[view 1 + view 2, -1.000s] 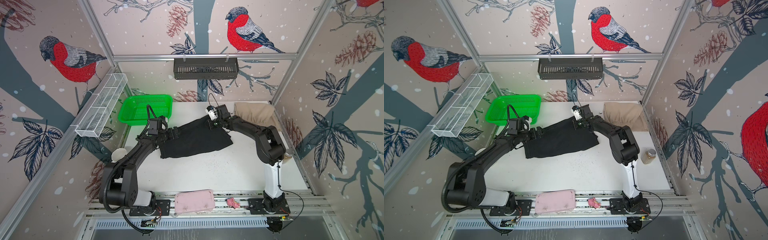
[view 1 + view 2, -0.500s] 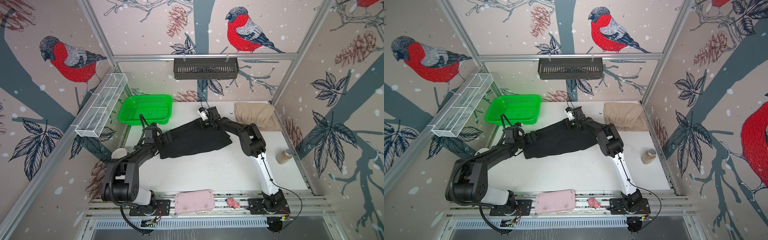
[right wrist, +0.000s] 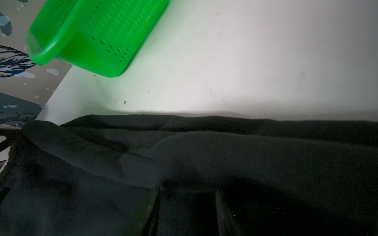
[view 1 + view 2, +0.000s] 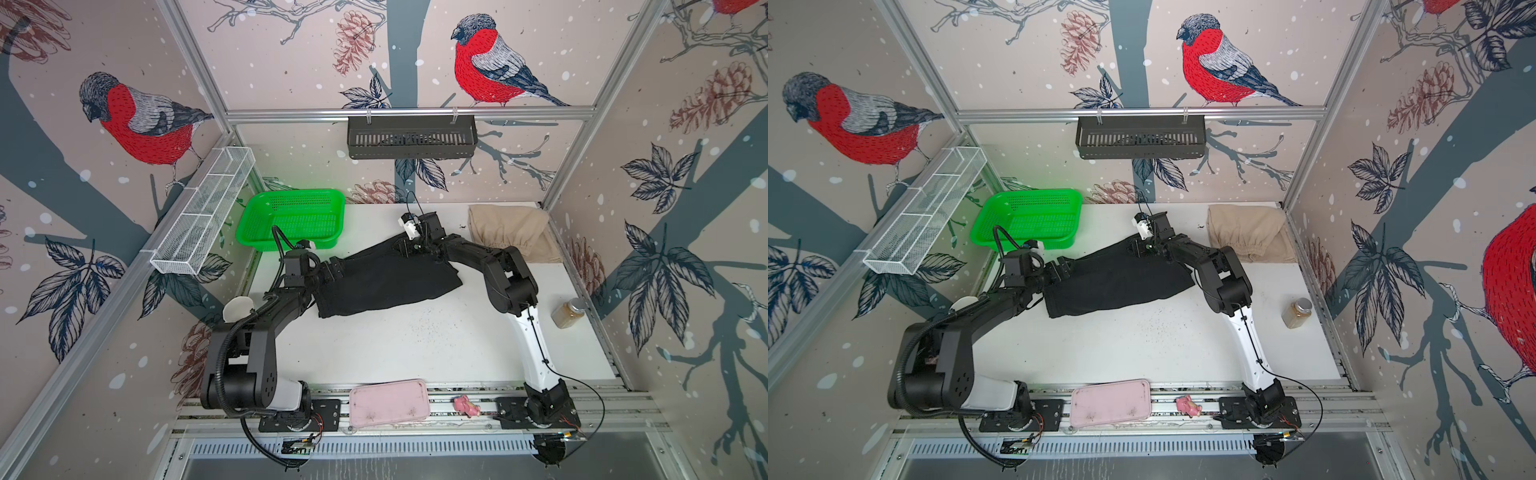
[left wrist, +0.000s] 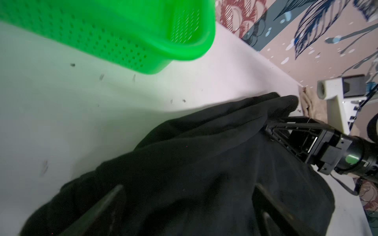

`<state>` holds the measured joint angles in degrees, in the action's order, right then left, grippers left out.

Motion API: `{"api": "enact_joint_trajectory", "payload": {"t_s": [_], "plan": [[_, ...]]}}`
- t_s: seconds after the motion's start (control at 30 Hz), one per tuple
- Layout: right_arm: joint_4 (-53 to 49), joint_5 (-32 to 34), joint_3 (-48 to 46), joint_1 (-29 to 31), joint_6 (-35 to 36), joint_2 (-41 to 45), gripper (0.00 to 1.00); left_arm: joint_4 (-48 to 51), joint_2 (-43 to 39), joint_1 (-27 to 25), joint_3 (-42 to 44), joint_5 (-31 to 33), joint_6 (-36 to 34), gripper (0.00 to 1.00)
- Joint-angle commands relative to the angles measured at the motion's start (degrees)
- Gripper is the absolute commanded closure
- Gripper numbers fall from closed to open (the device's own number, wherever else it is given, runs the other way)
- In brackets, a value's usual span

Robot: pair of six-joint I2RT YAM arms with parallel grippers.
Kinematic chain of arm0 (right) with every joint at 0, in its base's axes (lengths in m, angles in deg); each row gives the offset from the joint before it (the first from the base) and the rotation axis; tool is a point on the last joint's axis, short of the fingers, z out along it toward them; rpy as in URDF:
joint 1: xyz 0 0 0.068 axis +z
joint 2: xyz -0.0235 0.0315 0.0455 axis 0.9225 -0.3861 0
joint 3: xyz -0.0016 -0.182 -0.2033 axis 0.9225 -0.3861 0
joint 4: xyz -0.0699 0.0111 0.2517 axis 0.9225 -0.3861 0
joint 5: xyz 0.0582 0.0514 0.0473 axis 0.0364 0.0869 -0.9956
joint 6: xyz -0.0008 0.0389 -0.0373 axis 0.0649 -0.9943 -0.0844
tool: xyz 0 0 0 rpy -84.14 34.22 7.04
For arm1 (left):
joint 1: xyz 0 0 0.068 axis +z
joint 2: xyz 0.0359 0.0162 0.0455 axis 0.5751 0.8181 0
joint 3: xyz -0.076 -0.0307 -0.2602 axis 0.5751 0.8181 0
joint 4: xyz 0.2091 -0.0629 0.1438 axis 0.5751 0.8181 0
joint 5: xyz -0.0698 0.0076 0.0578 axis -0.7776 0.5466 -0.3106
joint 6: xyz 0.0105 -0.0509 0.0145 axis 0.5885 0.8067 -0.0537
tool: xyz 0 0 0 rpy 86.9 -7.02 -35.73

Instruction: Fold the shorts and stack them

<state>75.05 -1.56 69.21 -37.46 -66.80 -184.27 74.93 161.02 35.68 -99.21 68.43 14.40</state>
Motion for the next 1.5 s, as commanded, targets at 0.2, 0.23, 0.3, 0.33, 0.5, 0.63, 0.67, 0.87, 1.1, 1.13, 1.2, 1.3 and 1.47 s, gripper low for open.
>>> {"api": "enact_joint_trajectory", "payload": {"t_s": [0.2,0.23,0.3,0.33,0.5,0.63,0.67,0.87,1.1,1.13,1.2,1.3,1.47], "plan": [[4.7,3.7,-20.1,-1.5,-1.8,17.6,0.51,8.0,-9.8,0.1,-1.0,1.0,-1.0,0.03],[4.5,4.4,-22.5,-1.3,-1.8,18.9,0.52,8.0,-10.7,0.1,-0.5,1.3,-0.8,0.03],[3.8,5.8,-26.1,-0.7,-1.8,20.5,0.54,8.7,-12.0,0.2,0.1,2.1,-0.5,0.03],[3.7,6.2,-27.7,-0.5,-1.9,21.1,0.55,9.3,-12.5,0.1,0.2,2.7,-0.4,0.03],[5.2,8.2,-35.0,-0.6,-3.8,23.2,0.68,12.9,-14.5,0.2,-1.2,3.3,-1.1,0.03],[5.5,10.1,-39.4,-2.5,-5.2,24.5,0.74,15.7,-16.3,0.2,-2.8,3.6,-2.1,0.03],[5.5,10.8,-40.4,-3.2,-5.7,24.8,0.74,16.6,-16.7,0.1,-3.4,4.0,-2.3,0.03],[1.7,14.2,-46.4,-9.2,-7.8,31.5,0.76,19.0,-19.0,0.1,-4.6,7.1,-5.0,0.03],[0.7,17.7,-51.8,-10.5,-5.7,43.0,0.62,20.2,-19.1,0.2,-7.0,7.9,-5.4,0.03],[0.4,18.5,-51.1,-9.6,-4.6,44.2,0.58,20.9,-18.8,0.2,-7.7,8.2,-5.2,0.03],[-0.2,19.7,-49.0,-6.7,-1.0,45.8,0.47,23.2,-17.9,0.2,-9.6,8.9,-5.0,0.03],[-1.6,22.7,-43.9,0.6,7.7,45.5,0.28,29.4,-16.7,0.4,-14.1,12.6,-4.2,0.03],[-2.3,25.6,-33.9,14.4,20.0,38.6,0.1,36.3,-16.6,5.5,-19.3,9.4,-1.2,0.03]]}}
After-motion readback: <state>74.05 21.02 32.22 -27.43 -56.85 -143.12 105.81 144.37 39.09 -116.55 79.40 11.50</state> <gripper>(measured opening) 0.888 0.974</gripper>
